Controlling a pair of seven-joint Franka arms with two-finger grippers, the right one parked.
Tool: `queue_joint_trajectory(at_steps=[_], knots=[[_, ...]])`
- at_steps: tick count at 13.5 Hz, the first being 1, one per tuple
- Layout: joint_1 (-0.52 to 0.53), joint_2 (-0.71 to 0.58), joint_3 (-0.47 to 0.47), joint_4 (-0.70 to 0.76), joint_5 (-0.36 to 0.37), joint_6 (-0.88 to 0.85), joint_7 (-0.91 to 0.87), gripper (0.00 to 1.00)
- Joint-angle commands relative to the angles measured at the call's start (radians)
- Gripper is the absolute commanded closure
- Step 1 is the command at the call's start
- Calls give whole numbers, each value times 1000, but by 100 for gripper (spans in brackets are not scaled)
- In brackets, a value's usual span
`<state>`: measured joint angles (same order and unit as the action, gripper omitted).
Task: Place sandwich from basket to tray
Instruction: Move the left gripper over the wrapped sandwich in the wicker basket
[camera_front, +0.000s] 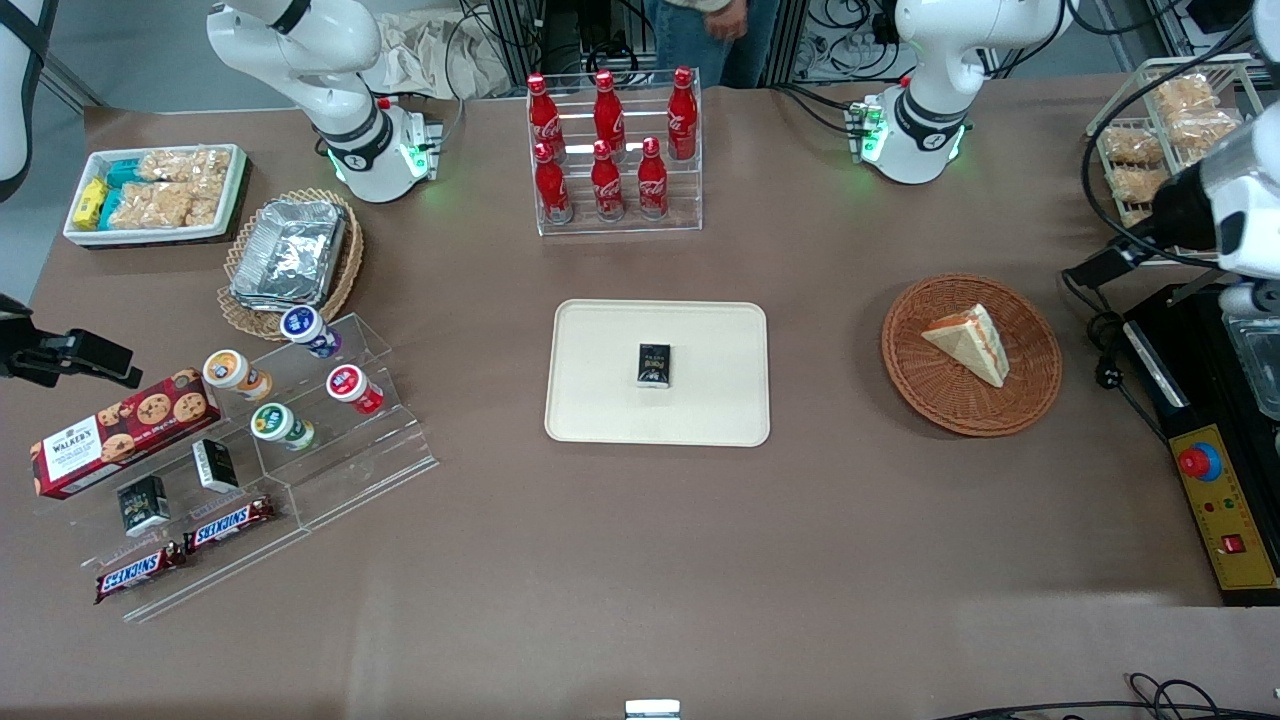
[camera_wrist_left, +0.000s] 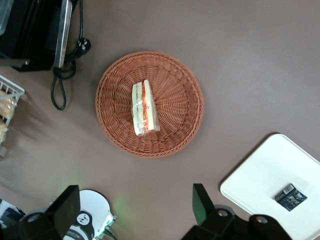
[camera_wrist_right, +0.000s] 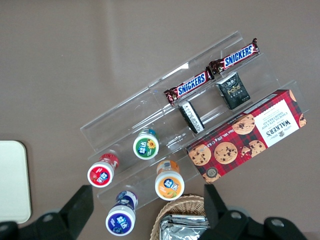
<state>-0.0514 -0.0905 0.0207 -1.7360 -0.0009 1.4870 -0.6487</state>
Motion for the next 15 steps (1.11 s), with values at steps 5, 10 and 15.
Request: queue_joint_trajectory(at_steps=[5, 10, 15], knots=[[-2, -173, -56, -442, 68, 329, -210, 0], [8, -147, -56, -626, 117, 536, -244, 0], [12, -57, -39, -746, 120, 693, -247, 0]])
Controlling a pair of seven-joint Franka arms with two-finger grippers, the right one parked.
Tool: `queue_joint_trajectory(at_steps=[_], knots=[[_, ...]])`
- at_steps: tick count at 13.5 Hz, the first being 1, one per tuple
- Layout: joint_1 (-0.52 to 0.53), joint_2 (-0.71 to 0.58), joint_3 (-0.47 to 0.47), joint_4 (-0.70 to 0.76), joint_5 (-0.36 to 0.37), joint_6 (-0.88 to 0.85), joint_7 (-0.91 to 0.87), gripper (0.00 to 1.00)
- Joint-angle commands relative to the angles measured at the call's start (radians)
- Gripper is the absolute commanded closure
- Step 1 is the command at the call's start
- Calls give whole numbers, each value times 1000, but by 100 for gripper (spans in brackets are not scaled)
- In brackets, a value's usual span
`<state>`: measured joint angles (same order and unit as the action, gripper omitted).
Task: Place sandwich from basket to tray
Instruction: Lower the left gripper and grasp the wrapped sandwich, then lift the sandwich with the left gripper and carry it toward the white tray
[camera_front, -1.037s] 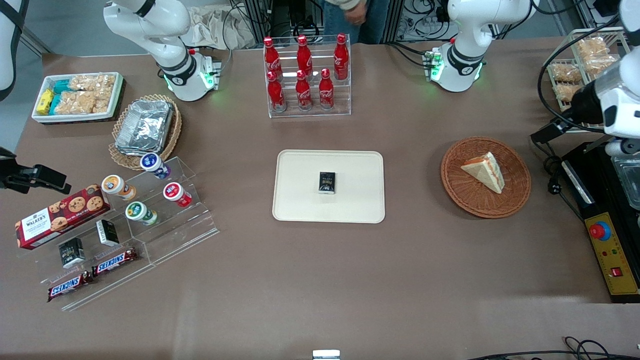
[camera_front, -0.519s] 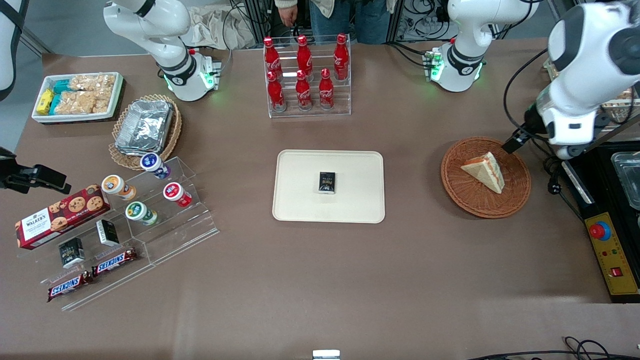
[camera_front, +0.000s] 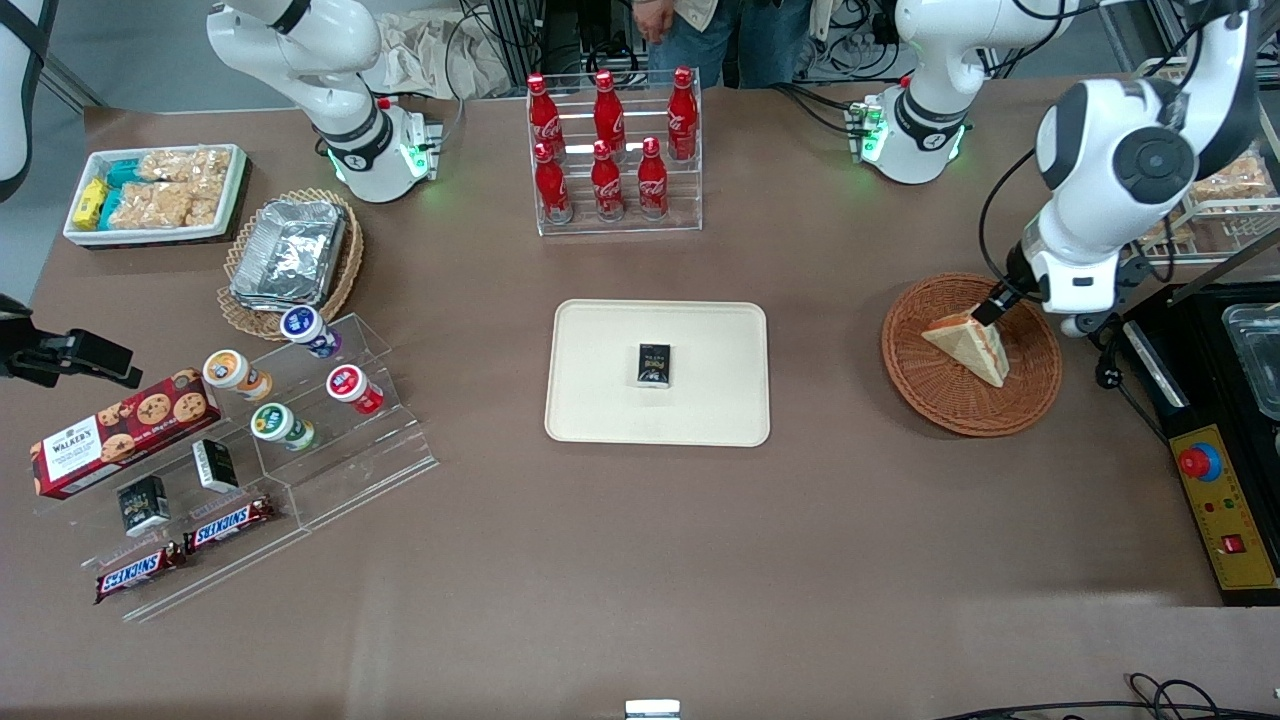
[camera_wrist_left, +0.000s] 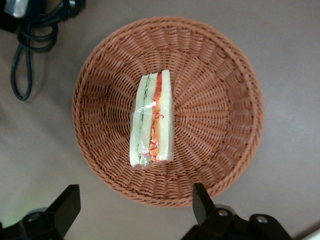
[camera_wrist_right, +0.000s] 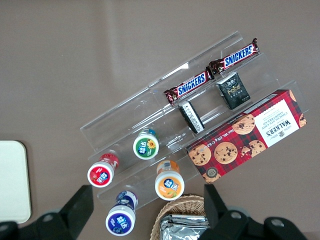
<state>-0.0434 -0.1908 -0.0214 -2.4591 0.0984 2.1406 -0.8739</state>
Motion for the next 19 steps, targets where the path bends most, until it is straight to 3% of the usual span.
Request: queue_joint_trajectory(at_steps=[1, 5, 12, 13, 16, 19], knots=[[4, 72, 5, -35, 21, 79, -23, 0], [4, 111, 38, -107, 67, 208, -27, 0], [4, 208, 40, -110, 67, 311, -51, 2], [4, 221, 40, -109, 67, 335, -68, 22], [2, 217, 37, -100, 67, 349, -120, 100], [-10, 150, 28, -84, 67, 337, -108, 100]])
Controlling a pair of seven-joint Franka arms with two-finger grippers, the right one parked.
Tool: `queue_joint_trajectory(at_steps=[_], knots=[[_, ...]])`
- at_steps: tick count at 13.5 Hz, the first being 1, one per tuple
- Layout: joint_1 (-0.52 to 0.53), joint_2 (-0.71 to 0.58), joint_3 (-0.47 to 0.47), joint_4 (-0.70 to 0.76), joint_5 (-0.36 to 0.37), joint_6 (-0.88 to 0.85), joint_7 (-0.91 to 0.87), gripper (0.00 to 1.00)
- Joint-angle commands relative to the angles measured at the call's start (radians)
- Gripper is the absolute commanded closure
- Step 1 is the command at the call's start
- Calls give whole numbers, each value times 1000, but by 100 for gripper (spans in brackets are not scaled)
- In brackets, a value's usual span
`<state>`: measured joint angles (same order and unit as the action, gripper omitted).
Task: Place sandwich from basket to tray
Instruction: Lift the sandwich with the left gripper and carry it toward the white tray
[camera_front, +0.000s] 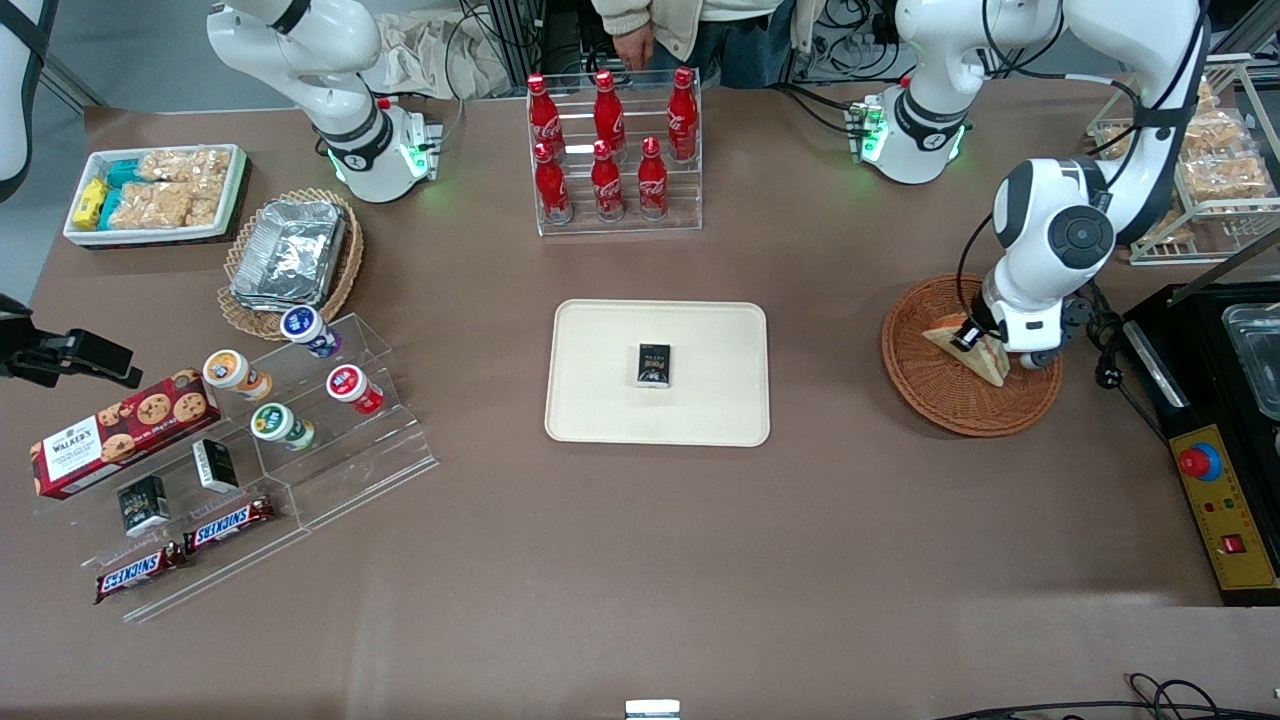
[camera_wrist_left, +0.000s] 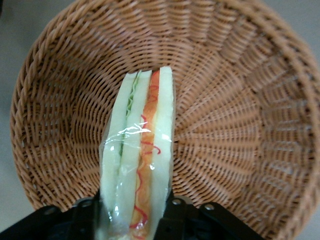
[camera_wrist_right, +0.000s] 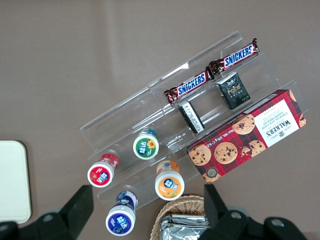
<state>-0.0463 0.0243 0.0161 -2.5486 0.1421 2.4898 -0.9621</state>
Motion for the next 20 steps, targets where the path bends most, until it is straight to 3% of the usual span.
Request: queue_joint_trajectory(at_steps=[1, 4, 7, 8, 14, 17, 20], knots=[[-10, -101, -31, 14, 27, -37, -11, 100], [-12, -208, -96, 138, 8, -358, 141, 100], [-102, -244, -100, 370, -97, -717, 406, 100], [-128, -242, -111, 417, -110, -754, 454, 100], [-315, -166, -116, 461, -199, -704, 552, 100], [-357, -132, -120, 470, -257, -649, 597, 100], [-418, -100, -131, 435, -254, -530, 591, 100]])
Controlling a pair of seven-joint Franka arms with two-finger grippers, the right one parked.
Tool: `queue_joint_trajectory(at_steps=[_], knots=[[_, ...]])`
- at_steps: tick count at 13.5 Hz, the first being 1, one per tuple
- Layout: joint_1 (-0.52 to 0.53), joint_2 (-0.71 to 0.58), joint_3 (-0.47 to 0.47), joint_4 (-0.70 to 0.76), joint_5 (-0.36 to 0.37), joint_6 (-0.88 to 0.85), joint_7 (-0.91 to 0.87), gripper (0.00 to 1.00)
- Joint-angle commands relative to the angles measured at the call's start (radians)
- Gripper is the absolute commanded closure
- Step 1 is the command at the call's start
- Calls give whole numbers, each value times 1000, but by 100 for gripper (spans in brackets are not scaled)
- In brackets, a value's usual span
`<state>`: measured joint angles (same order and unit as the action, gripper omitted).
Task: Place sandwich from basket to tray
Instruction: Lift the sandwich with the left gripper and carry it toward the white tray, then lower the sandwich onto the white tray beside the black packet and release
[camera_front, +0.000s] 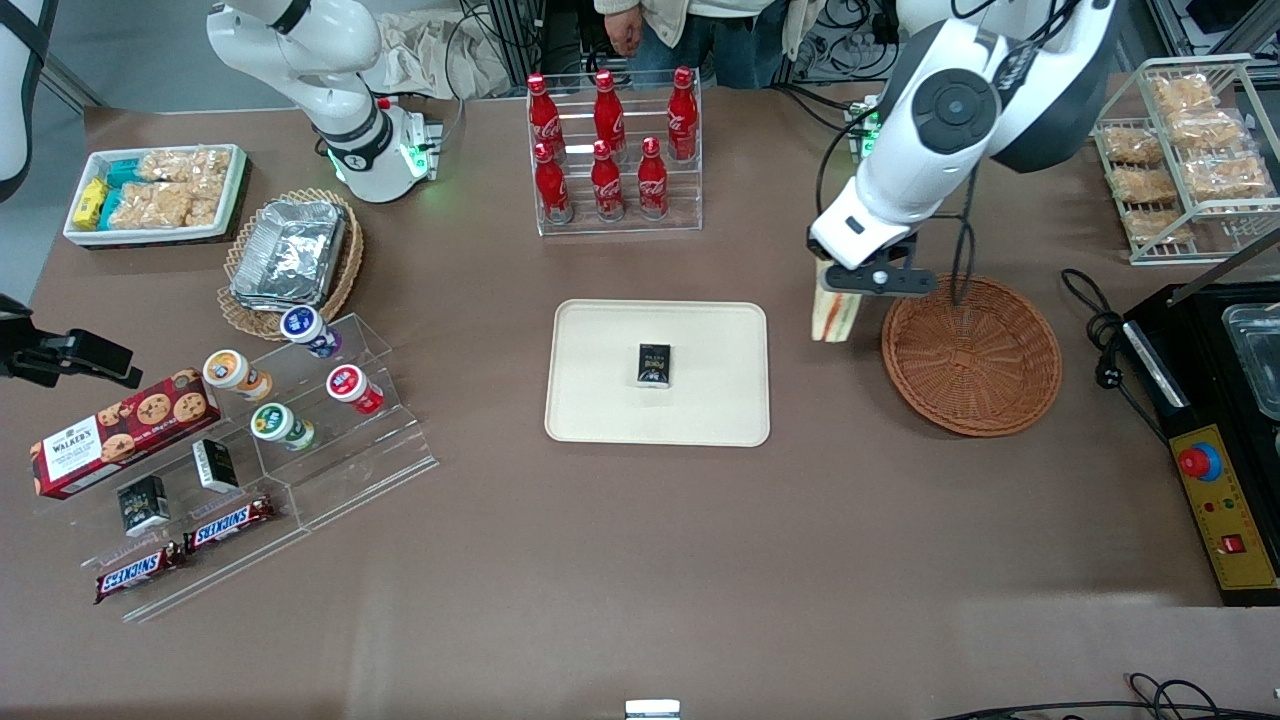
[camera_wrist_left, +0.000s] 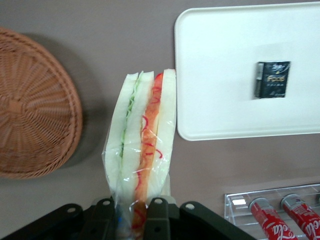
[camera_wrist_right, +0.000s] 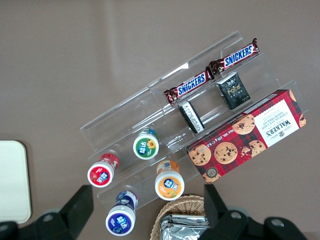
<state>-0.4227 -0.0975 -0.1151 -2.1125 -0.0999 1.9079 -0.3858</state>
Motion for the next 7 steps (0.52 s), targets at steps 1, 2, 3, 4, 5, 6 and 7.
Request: queue_joint_trajectory(at_steps=[1, 2, 3, 4, 5, 6, 7], knots=[[-59, 36, 0, -26, -11, 104, 13, 100], [-76, 51, -3, -58, -11, 159, 10, 100], [-97, 77, -3, -79, -11, 205, 8, 100], [-116, 131, -3, -76, -4, 217, 7, 100], [-134, 181, -3, -73, 3, 232, 1, 100], [-146, 208, -3, -78, 8, 268, -5, 100], [-148, 231, -3, -81, 8, 296, -18, 100]])
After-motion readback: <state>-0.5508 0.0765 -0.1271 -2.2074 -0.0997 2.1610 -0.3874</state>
